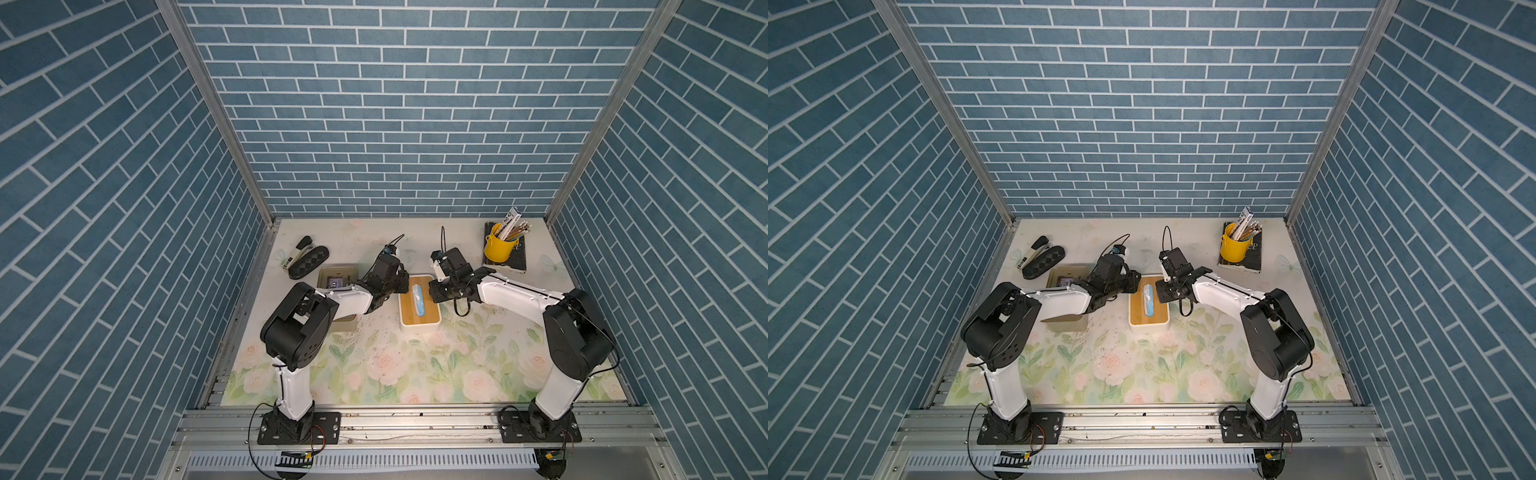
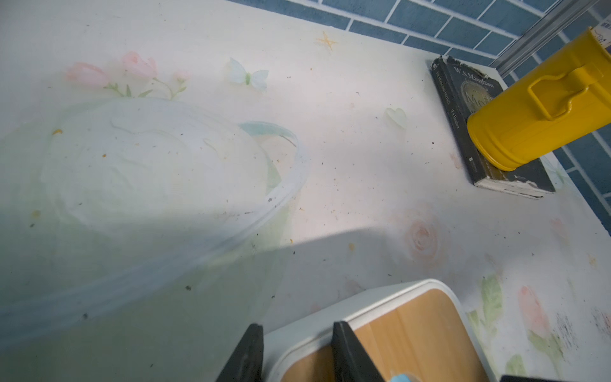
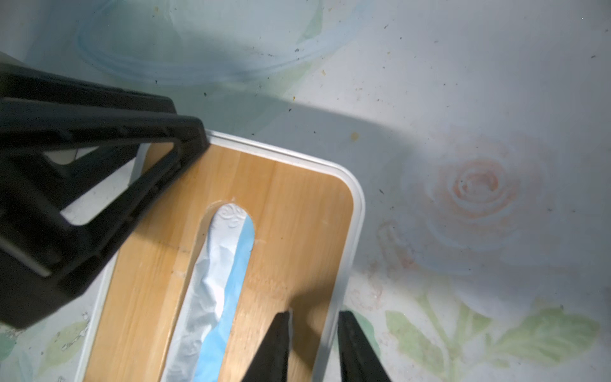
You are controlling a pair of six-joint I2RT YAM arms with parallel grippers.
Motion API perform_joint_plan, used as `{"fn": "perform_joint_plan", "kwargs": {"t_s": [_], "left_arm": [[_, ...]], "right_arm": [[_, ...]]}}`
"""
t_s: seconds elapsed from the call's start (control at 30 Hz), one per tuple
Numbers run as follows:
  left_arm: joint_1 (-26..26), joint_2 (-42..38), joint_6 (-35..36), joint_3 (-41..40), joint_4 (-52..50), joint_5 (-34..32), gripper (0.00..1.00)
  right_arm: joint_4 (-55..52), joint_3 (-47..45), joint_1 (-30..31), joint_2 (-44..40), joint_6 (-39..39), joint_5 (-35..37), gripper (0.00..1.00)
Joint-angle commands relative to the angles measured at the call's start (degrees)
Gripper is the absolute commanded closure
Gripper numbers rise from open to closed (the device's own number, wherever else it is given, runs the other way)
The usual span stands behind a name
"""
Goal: Put the tissue paper into the tissue box
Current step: Adjust the tissue box at the center of the board, then pull the paper towel from the tissue box.
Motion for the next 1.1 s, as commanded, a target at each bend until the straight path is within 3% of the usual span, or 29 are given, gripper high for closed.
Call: {"fn": "perform_joint_plan", "kwargs": {"t_s": [0.0,0.23,0.4,0.63,0.83,1.07], "left_arm": [[-1.02,4.51,1.57,2.42,-3.74,4.25,0.6],[-1.33,8.7,2.2,10.47,-3.51,8.24,0.59],[-1.6,6.67,2.48,12.22,-4.61,6.33,0.59],[-1.09,-4.98,2.49,3.87,-5.6,-2.6,0.51],[-0.38,-14.49,0.81,-7.18,-2.86,-5.95,0.49],[-0.37,-13.31,-0.35,-11.88,-0.8,-4.05,0.49]], "right_arm": [[-2.12,-0.36,-0.44,3.13,0.18,1.49,0.72],[-3.58,1.45,-2.43,3.14,-1.33,3.33,0.73],[-5.5,3.68,-3.14,2.16,-2.22,3.96,0.73],[-8.39,6.18,-2.17,-2.87,-2.05,1.87,0.53],[-13.06,9.32,3.17,-4.32,-1.07,2.97,0.58],[-12.37,8.04,7.3,-3.66,1.53,1.69,0.62]]}}
